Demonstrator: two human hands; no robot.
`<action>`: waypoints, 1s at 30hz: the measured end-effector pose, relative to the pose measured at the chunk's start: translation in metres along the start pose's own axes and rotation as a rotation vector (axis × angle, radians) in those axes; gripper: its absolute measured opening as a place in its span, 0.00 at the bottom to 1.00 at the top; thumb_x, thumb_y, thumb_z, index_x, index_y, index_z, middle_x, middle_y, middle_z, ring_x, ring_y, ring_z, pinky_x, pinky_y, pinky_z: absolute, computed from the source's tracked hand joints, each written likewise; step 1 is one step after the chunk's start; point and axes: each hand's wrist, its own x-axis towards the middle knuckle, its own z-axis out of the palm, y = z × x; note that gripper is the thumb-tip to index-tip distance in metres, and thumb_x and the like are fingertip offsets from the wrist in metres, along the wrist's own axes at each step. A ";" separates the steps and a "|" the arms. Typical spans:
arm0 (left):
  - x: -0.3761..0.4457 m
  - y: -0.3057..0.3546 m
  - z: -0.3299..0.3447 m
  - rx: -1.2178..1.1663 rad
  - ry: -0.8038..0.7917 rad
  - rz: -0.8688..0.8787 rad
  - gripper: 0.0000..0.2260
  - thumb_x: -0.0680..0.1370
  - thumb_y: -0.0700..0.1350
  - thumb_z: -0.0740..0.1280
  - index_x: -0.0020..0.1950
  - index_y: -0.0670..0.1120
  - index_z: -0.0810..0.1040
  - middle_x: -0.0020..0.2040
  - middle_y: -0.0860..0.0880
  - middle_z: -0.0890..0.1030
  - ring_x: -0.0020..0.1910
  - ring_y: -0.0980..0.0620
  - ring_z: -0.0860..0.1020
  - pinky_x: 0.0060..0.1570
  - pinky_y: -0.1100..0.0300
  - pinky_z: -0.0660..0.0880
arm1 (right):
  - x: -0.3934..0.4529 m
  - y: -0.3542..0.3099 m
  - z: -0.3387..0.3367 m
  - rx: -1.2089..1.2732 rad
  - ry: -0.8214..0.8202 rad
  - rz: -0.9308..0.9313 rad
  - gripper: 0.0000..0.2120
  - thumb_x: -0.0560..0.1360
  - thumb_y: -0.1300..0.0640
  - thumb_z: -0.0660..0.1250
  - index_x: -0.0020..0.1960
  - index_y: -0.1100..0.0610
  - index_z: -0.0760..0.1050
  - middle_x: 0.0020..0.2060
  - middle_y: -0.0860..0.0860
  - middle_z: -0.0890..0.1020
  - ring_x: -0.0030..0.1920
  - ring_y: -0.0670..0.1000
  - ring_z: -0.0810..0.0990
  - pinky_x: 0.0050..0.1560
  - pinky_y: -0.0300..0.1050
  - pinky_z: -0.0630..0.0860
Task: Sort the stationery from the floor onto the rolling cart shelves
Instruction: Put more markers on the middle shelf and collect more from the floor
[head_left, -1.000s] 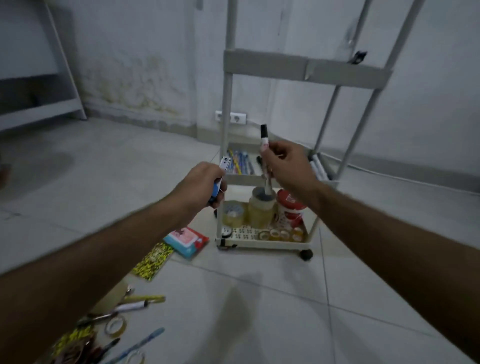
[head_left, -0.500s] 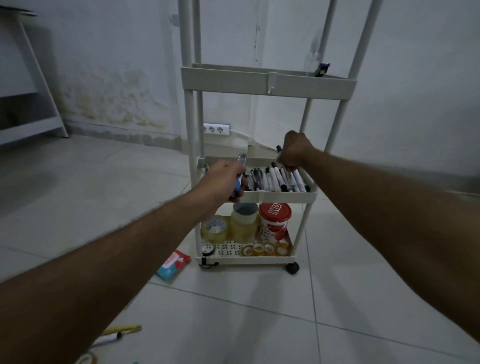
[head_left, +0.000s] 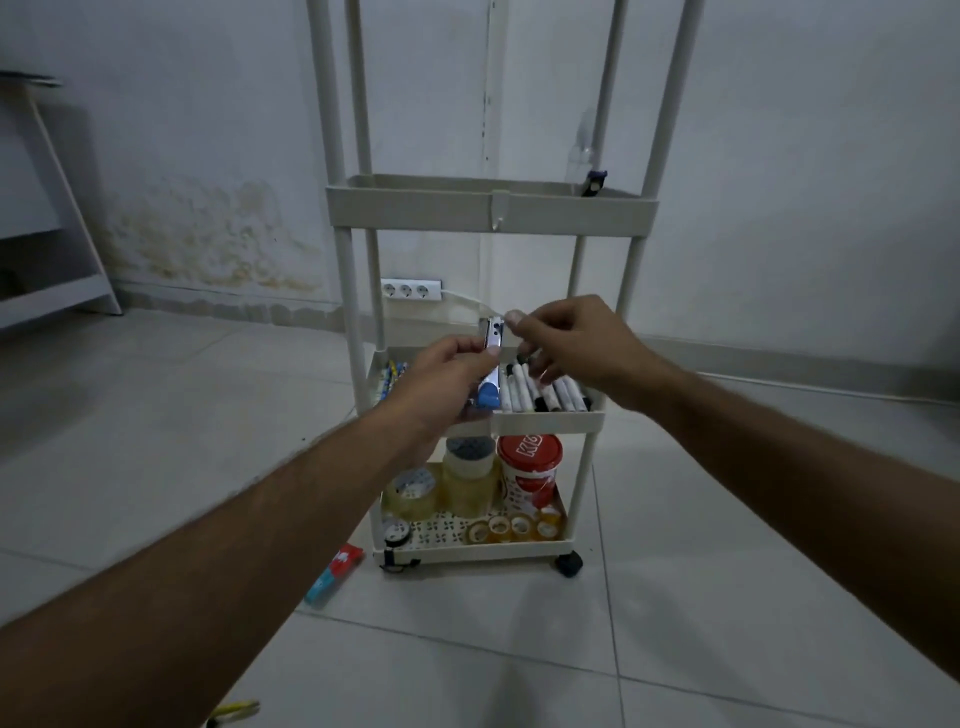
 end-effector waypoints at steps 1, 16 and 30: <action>-0.001 0.005 0.001 0.042 0.001 0.048 0.09 0.81 0.48 0.68 0.59 0.47 0.80 0.52 0.48 0.82 0.49 0.49 0.81 0.53 0.48 0.82 | -0.010 -0.008 -0.003 0.032 -0.044 -0.024 0.16 0.79 0.45 0.68 0.54 0.56 0.83 0.42 0.51 0.86 0.41 0.52 0.86 0.44 0.49 0.85; 0.019 0.148 0.021 0.115 0.026 0.350 0.13 0.79 0.47 0.72 0.62 0.47 0.82 0.52 0.48 0.86 0.46 0.52 0.82 0.47 0.55 0.79 | 0.000 -0.111 -0.077 -0.263 0.406 -0.312 0.11 0.73 0.57 0.76 0.54 0.59 0.84 0.38 0.48 0.85 0.35 0.41 0.84 0.42 0.36 0.82; 0.083 0.189 0.021 1.060 -0.131 0.273 0.15 0.83 0.42 0.61 0.65 0.46 0.81 0.65 0.49 0.81 0.63 0.50 0.78 0.62 0.57 0.73 | 0.128 -0.169 -0.114 -0.658 0.044 0.203 0.15 0.71 0.63 0.77 0.52 0.66 0.74 0.43 0.61 0.83 0.37 0.57 0.86 0.36 0.49 0.85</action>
